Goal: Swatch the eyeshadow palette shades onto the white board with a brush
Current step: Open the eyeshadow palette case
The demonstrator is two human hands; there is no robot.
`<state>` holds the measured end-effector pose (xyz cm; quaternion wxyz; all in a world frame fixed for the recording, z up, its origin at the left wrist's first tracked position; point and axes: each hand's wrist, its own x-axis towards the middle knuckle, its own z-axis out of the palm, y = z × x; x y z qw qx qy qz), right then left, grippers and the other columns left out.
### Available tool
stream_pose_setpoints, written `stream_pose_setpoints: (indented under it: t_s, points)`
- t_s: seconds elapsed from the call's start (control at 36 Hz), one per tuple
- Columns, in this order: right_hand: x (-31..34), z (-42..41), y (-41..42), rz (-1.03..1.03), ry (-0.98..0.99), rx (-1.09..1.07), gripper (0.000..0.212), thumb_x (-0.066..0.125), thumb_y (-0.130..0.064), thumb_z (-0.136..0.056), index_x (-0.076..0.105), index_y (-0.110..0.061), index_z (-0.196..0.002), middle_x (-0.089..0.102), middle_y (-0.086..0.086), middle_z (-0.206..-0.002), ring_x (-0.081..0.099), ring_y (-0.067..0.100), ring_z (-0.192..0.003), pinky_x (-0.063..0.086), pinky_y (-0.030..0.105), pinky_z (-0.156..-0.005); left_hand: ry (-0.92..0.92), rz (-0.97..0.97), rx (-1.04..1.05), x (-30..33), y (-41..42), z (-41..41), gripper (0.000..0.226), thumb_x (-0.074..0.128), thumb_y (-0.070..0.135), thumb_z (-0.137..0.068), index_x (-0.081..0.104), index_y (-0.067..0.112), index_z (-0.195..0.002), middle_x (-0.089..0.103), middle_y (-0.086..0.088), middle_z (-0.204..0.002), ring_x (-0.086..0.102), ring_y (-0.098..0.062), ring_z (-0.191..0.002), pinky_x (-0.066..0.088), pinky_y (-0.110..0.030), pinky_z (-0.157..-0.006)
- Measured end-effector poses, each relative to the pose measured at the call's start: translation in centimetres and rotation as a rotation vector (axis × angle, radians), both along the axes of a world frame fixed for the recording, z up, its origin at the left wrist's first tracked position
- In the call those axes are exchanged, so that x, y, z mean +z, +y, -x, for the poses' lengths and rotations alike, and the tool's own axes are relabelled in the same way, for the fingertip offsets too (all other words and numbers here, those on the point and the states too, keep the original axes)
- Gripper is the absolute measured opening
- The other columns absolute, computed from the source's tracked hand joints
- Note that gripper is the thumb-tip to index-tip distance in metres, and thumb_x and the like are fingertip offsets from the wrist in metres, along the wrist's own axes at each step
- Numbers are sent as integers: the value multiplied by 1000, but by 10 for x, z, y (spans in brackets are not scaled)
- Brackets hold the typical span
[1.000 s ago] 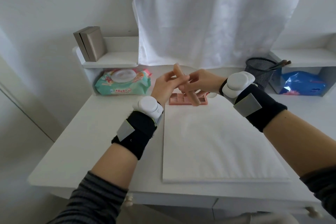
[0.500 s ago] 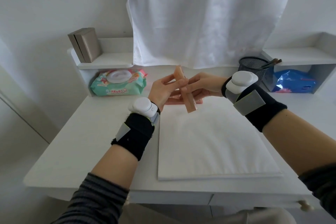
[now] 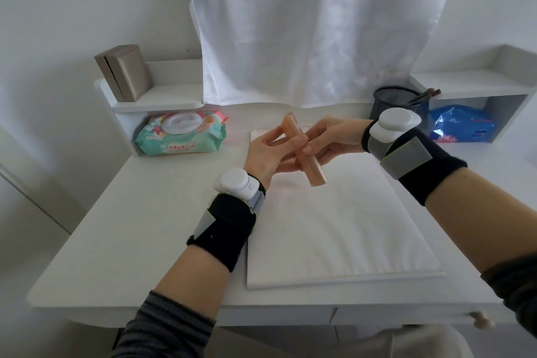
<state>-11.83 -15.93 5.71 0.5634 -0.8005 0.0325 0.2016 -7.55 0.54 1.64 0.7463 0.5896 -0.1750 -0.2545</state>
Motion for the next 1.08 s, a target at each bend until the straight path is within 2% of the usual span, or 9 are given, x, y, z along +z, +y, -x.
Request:
stream_pose_setpoints:
  t_s: [0.33, 0.47, 0.58, 0.67, 0.78, 0.83, 0.92, 1.0, 1.08]
  points:
    - [-9, -5, -5, -101, 74, 28, 47, 62, -9, -73, 56, 9, -116, 66, 22, -106, 67, 28, -95, 55, 30, -80, 4, -5, -34, -11, 4, -3, 61, 73, 9, -77, 48, 16, -132, 72, -4, -100, 71, -25, -87, 58, -41, -74]
    - [-7, -8, -7, -121, 118, 32, 42, 60, -12, -73, 58, 4, -112, 66, 19, -104, 67, 28, -92, 53, 35, -89, 34, 15, -97, -11, 7, -9, 70, 79, 14, -67, 49, 14, -131, 70, -8, -108, 69, -31, -93, 56, -45, -82]
    - [6, -7, -14, -49, 77, 26, 34, 60, -7, -81, 59, -4, -115, 69, 12, -103, 69, 22, -89, 56, 27, -74, 82, 98, -120, -13, 8, -15, 63, 75, 0, -70, 49, 11, -126, 64, -15, -117, 68, -29, -86, 58, -39, -73]
    - [18, -8, -27, 51, 39, -47, 22, 52, -7, -91, 62, -9, -111, 67, 17, -111, 68, 26, -95, 57, 30, -76, 64, 82, -101, -15, 6, -17, 60, 64, -14, -75, 46, 15, -124, 64, -9, -102, 67, -23, -82, 59, -38, -76]
    - [35, -7, -42, 177, 51, -77, 23, 49, -10, -94, 61, -5, -113, 67, 18, -110, 66, 30, -99, 55, 35, -79, -194, -112, -70, -14, 0, -19, 65, 73, -12, -68, 48, 18, -119, 67, -4, -81, 66, -13, -73, 56, -33, -82]
    - [42, -6, -48, 248, 38, -84, 20, 49, -10, -94, 62, -8, -109, 67, 15, -109, 65, 29, -100, 54, 35, -82, -335, -209, -66, -12, -9, -20, 73, 82, -2, -63, 45, 19, -122, 67, 3, -90, 66, -8, -79, 54, -27, -81]
    - [50, -6, -53, 376, 20, -87, 17, 48, -10, -95, 63, -13, -104, 68, 10, -107, 66, 25, -100, 53, 33, -85, -528, -331, -46, -6, -22, -20, 86, 89, 22, -54, 42, 28, -126, 58, 12, -110, 55, -7, -105, 45, -24, -91]
    - [56, -5, -58, 544, 0, -122, 18, 45, -15, -98, 62, -18, -97, 70, 4, -101, 66, 16, -94, 51, 28, -84, -714, -401, -16, 0, -33, -20, 84, 87, 20, -60, 42, 21, -132, 48, 7, -120, 44, -11, -114, 36, -7, -85]
    - [57, -5, -62, 717, 15, -110, 16, 46, -14, -97, 61, -19, -96, 68, -3, -94, 62, 10, -86, 47, 27, -87, -932, -544, 27, 3, -42, -24, 84, 85, 31, -62, 41, 21, -133, 45, 2, -132, 36, -19, -124, 30, -25, -101]
